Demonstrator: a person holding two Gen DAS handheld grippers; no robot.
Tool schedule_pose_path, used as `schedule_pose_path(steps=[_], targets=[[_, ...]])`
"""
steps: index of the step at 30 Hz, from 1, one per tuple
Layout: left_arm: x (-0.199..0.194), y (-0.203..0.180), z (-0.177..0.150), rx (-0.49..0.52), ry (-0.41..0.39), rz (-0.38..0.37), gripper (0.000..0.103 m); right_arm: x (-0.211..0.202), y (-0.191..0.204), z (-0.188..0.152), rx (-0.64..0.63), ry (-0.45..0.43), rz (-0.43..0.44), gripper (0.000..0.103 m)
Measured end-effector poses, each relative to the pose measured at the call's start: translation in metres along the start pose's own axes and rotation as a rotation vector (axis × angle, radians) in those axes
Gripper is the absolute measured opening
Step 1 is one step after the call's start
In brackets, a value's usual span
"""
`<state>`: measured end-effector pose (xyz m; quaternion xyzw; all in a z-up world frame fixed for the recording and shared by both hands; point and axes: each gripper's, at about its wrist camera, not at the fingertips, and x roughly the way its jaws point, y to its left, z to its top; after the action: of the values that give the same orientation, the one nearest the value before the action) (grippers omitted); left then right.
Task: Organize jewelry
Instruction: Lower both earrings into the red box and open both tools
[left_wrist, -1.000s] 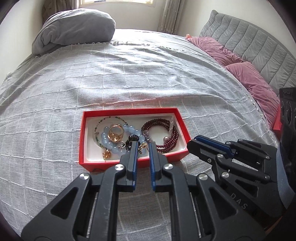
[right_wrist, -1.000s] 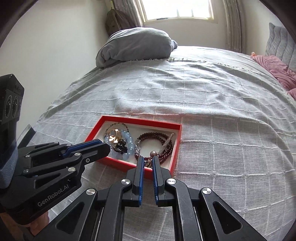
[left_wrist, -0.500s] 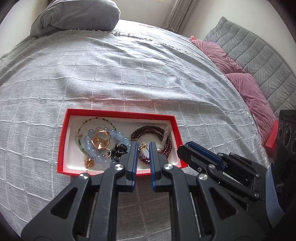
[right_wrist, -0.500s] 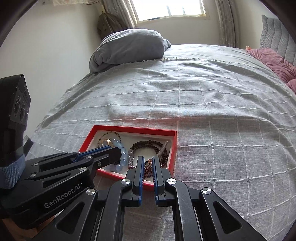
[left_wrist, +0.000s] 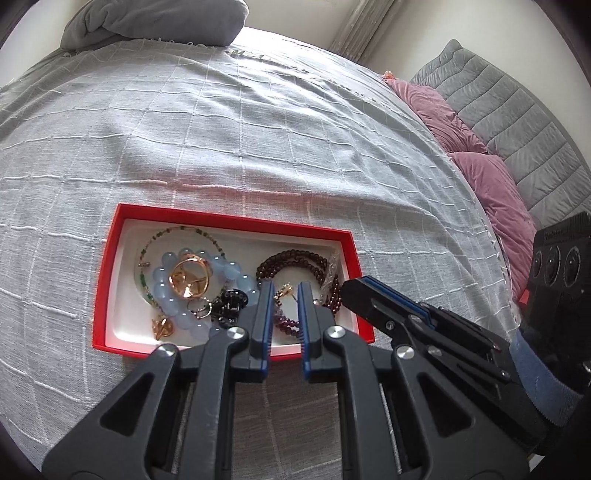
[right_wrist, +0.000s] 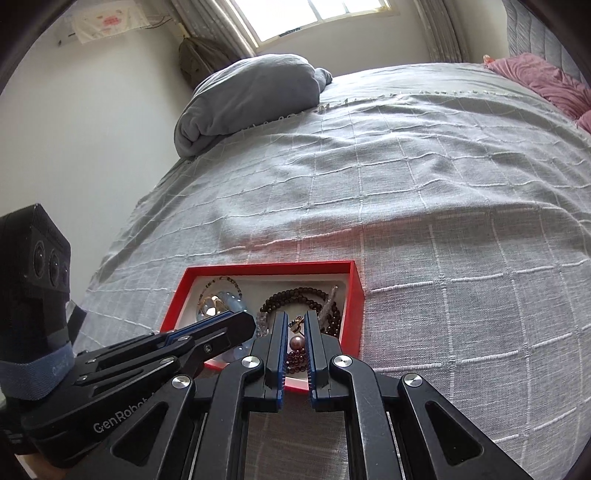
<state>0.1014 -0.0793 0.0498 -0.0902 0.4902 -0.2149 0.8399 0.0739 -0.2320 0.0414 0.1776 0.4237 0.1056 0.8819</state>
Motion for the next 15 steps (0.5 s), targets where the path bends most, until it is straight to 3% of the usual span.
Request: schedule_pose_path(steps=[8,12,15], targets=[[0.002,0.003,0.003,-0.011,0.001,-0.028,0.013,0.001,-0.006,0.003,0.063,-0.013,0.084,0.011],[0.0,0.003,0.003,-0.015,-0.003,-0.044,0.021,0.0,-0.01,0.004,0.106,-0.014,0.132,0.011],[-0.001,0.004,0.003,-0.019,-0.003,-0.047,0.025,-0.001,-0.014,0.006,0.128,-0.018,0.135,0.018]])
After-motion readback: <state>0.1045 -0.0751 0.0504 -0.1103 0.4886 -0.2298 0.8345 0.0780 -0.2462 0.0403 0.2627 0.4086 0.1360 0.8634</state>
